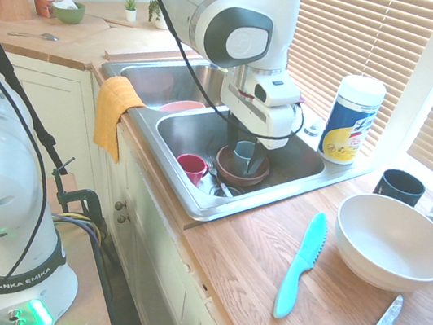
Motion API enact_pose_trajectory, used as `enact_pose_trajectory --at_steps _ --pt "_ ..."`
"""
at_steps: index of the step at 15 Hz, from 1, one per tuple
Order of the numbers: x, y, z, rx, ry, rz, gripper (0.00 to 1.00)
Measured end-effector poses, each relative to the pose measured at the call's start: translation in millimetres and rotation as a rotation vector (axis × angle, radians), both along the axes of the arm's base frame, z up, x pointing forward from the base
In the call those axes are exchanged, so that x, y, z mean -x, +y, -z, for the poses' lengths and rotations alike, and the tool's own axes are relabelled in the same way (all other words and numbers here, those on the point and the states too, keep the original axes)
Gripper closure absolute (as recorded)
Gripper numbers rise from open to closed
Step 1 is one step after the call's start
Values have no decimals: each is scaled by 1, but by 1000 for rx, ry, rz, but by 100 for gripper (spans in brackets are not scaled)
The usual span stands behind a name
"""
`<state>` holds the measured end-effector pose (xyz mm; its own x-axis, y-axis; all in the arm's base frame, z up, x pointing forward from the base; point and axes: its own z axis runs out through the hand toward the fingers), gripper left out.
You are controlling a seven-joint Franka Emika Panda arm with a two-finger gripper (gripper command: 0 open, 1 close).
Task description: Put the knife into the sink
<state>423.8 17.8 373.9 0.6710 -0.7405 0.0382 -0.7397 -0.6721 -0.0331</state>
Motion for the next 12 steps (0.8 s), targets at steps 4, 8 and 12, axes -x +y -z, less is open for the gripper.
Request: enact_pose_trajectory --at_steps 4,8,12 --pt "0 -4 -3 -7 -5 -100 0" --pt "7 -45 -15 -32 -9 -343 0" --pt "26 -103 -20 -20 13 -467 0"
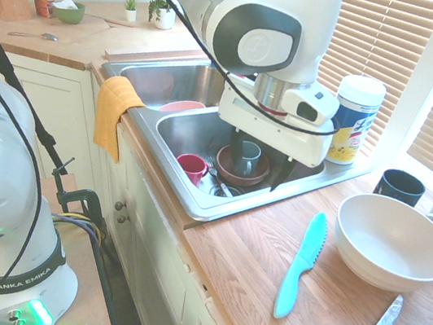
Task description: Put the knife into the sink
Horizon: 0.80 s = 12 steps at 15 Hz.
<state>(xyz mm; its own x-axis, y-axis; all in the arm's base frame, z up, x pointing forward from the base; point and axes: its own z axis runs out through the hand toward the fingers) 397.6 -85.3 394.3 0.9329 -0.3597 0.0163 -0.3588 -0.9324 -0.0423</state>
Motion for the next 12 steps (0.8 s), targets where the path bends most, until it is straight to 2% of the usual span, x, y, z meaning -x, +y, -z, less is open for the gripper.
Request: enact_pose_trajectory --at_steps 4,12 --pt "13 -41 6 23 5 4 0" --pt "30 -113 49 77 17 -43 0"
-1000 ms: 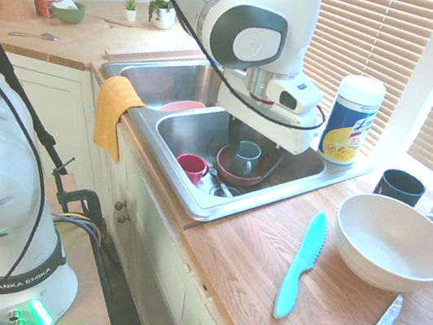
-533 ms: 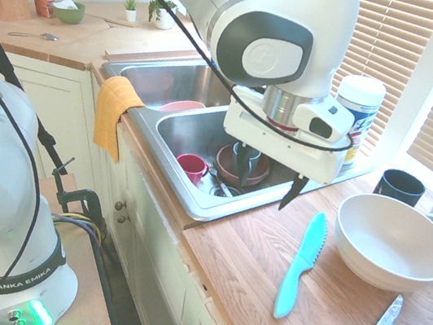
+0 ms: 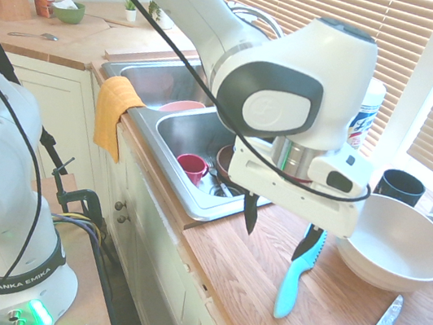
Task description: Put the knife into the sink
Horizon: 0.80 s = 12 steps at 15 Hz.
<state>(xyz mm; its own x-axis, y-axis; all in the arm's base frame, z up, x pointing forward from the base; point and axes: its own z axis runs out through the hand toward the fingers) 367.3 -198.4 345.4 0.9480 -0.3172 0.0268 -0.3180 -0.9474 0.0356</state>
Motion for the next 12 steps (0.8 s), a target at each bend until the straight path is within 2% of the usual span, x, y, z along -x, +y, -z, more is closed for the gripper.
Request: enact_pose_trajectory --at_steps 5,12 --pt "-8 -33 22 6 24 4 0" --pt "-24 -24 22 -7 8 -3 0"
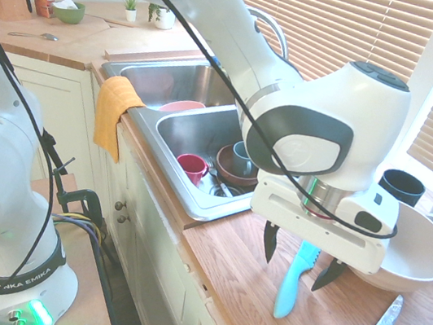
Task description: Put the knife into the sink
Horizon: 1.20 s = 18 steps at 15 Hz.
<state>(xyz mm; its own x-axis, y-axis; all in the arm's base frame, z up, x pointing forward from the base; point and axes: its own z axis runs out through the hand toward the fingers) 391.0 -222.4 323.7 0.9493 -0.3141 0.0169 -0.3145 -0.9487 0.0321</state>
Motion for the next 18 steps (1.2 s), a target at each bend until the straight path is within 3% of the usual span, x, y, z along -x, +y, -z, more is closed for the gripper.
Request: enact_pose_trajectory --at_steps 2,3,18 --pt "-5 6 5 -2 2 -4 0" --pt "-7 8 7 -3 3 -4 100" --pt "-15 1 10 -11 -7 21 100"
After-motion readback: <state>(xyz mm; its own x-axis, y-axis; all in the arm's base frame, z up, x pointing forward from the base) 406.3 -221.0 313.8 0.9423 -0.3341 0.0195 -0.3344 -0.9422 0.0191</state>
